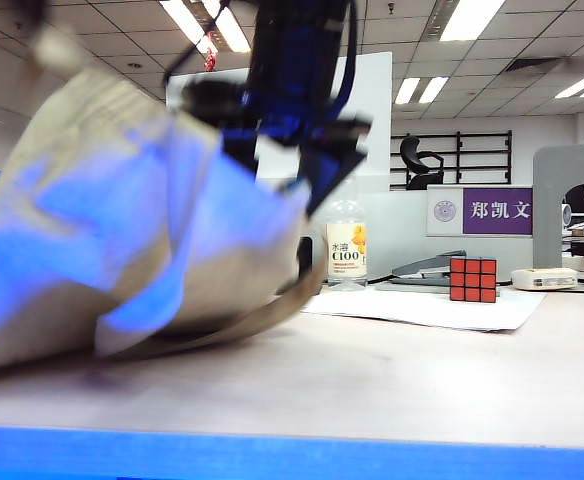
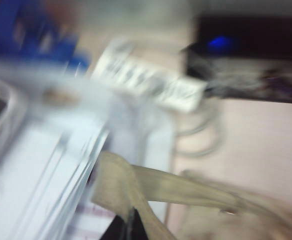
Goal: Take the glasses case out of the canvas bag and put it on the table.
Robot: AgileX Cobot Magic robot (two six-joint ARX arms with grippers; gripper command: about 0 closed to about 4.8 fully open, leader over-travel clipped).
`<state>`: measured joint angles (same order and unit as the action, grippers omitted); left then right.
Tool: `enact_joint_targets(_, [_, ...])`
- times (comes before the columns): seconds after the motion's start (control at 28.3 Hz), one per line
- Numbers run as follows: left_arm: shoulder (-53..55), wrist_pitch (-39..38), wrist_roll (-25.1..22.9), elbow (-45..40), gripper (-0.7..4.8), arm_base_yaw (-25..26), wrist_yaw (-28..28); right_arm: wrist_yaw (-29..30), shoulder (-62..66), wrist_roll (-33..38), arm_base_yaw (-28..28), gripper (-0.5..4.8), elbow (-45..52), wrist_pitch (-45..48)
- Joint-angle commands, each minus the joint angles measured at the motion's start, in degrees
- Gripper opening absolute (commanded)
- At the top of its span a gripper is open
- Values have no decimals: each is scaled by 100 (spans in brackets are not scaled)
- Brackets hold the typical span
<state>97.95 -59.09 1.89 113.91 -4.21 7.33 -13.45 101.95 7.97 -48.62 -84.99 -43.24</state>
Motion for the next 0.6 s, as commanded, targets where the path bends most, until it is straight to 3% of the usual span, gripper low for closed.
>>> enact_joint_targets(0.04, [208,302,901,50,-6,754,306,-356,-472,-369,385,304,334,-459])
enact_joint_targets(0.11, [208,289,859,28,-6,914,140,-192,-695,-212,844,303,424,-168])
enact_joint_targets(0.21, [245,343,507,-2,-6,876,-116,1163,-964,273,1565,264,442,476])
enact_joint_targets(0.39, [232,260,728,-354,-6,717,-129,625,-1003,59,2155,264,632,306])
enact_joint_targets(0.6, [153,846,584,-597,-6,378,-1342,584,-979,61,3108,264,1515,590])
